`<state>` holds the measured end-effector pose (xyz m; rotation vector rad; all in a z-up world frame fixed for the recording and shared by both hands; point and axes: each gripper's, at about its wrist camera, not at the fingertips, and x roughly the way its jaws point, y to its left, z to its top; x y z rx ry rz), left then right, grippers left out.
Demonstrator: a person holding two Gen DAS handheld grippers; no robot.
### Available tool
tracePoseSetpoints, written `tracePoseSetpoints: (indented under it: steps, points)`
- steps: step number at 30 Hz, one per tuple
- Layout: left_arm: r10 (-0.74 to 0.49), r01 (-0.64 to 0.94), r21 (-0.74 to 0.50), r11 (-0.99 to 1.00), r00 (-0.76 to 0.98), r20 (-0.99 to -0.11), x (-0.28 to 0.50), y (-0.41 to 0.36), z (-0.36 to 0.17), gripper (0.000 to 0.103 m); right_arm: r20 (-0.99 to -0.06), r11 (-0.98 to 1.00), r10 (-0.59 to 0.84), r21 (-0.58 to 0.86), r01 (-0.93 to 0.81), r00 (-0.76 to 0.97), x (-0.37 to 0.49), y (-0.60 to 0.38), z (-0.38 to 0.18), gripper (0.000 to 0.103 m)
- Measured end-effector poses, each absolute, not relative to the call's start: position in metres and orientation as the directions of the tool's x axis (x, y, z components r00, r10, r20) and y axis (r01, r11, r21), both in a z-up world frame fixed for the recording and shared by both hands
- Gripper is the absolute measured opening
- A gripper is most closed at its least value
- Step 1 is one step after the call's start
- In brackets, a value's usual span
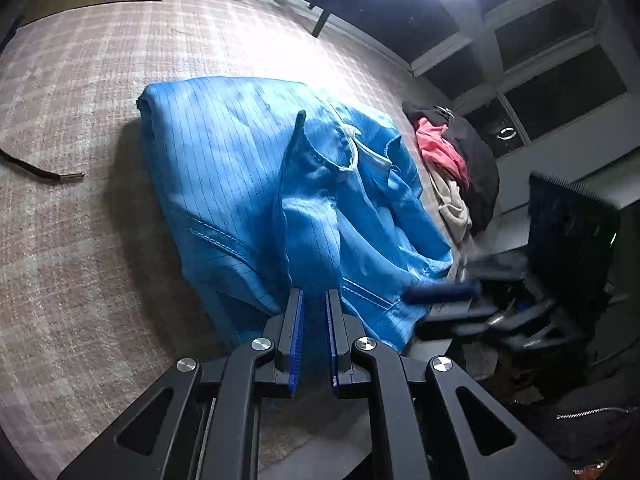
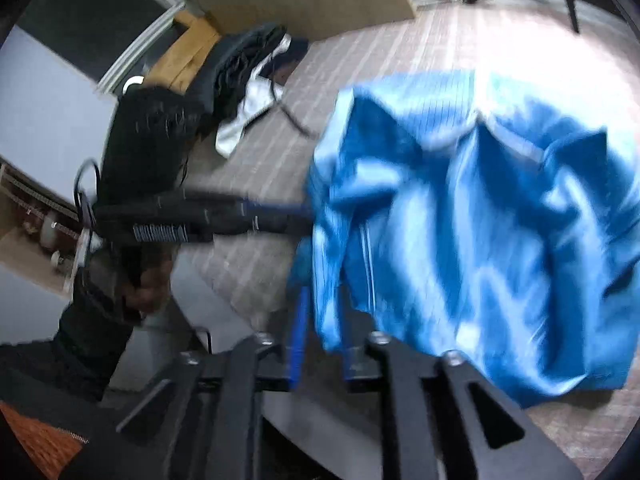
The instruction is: Fold clothes
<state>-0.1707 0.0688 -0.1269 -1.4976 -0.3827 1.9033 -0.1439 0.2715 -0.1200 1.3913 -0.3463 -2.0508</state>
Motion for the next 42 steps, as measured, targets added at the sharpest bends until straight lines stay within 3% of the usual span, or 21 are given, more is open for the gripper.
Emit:
tracePoseSetpoints:
  steps: [7, 11, 14, 17, 22, 26, 28, 30, 32, 34, 37, 40, 42]
  points:
    - [0.644, -0.368, -0.576, -0.73, -0.088, -0.759, -0.175, 0.067, -0.13, 0.009, -0.785, -0.809, -0.585, 0.546, 0.217, -0.206, -0.191, 0.248, -0.147, 0.035]
    - [0.637, -0.391, -0.565, -0.726, -0.074, -0.767, -0.176, 0.067, -0.133, 0.009, -0.724, -0.742, -0.666, 0.667, 0.062, -0.178, -0.2, 0.266, -0.173, 0.033]
    - [0.626, -0.398, -0.553, -0.732, -0.073, -0.776, -0.181, 0.067, -0.135, 0.009, -0.687, -0.701, -0.704, 0.713, 0.022, -0.18, -0.201, 0.271, -0.183, 0.008]
    - [0.622, -0.407, -0.546, -0.732, -0.072, -0.78, -0.185, 0.068, -0.134, 0.009, -0.684, -0.705, -0.702, 0.706, 0.063, -0.198, -0.192, 0.274, -0.175, 0.004]
    - [0.599, -0.392, -0.53, -0.751, -0.069, -0.798, -0.191, 0.058, -0.134, 0.011, -0.556, -0.585, -0.796, 0.808, 0.067, -0.237, -0.178, 0.295, -0.164, 0.004]
    - [0.658, -0.397, -0.574, -0.716, -0.107, -0.746, -0.192, 0.047, -0.108, 0.012, -0.614, -0.639, -0.756, 0.767, 0.052, -0.229, -0.174, 0.29, -0.176, 0.004]
    - [0.675, -0.424, -0.579, -0.697, -0.113, -0.729, -0.197, 0.052, -0.095, 0.026, -0.624, -0.653, -0.742, 0.755, 0.059, -0.244, -0.172, 0.287, -0.176, 0.004]
    - [0.68, -0.458, -0.57, -0.682, -0.11, -0.725, -0.205, 0.061, -0.086, 0.026, -0.64, -0.674, -0.727, 0.734, 0.079, -0.249, -0.171, 0.281, -0.174, 0.004]
    - [0.652, -0.503, -0.523, -0.688, -0.112, -0.75, -0.214, 0.073, -0.084, 0.026, -0.646, -0.682, -0.721, 0.725, 0.095, -0.252, -0.169, 0.282, -0.171, 0.004]
    - [0.522, -0.533, -0.366, -0.763, -0.172, -0.836, -0.232, 0.087, -0.093, 0.026, -0.643, -0.683, -0.721, 0.723, 0.104, -0.258, -0.168, 0.284, -0.168, 0.004]
    - [0.409, -0.479, -0.273, -0.834, -0.208, -0.888, -0.259, 0.082, -0.108, 0.025, -0.644, -0.683, -0.72, 0.724, 0.095, -0.259, -0.165, 0.29, -0.167, 0.007]
    - [0.416, -0.44, -0.285, -0.852, -0.238, -0.878, -0.265, 0.058, -0.097, 0.025, -0.661, -0.696, -0.705, 0.714, 0.076, -0.255, -0.151, 0.306, -0.157, 0.008]
    - [0.441, -0.436, -0.307, -0.846, -0.25, -0.862, -0.258, 0.047, -0.085, 0.028, -0.646, -0.693, -0.701, 0.717, 0.076, -0.303, -0.135, 0.324, -0.143, 0.014]
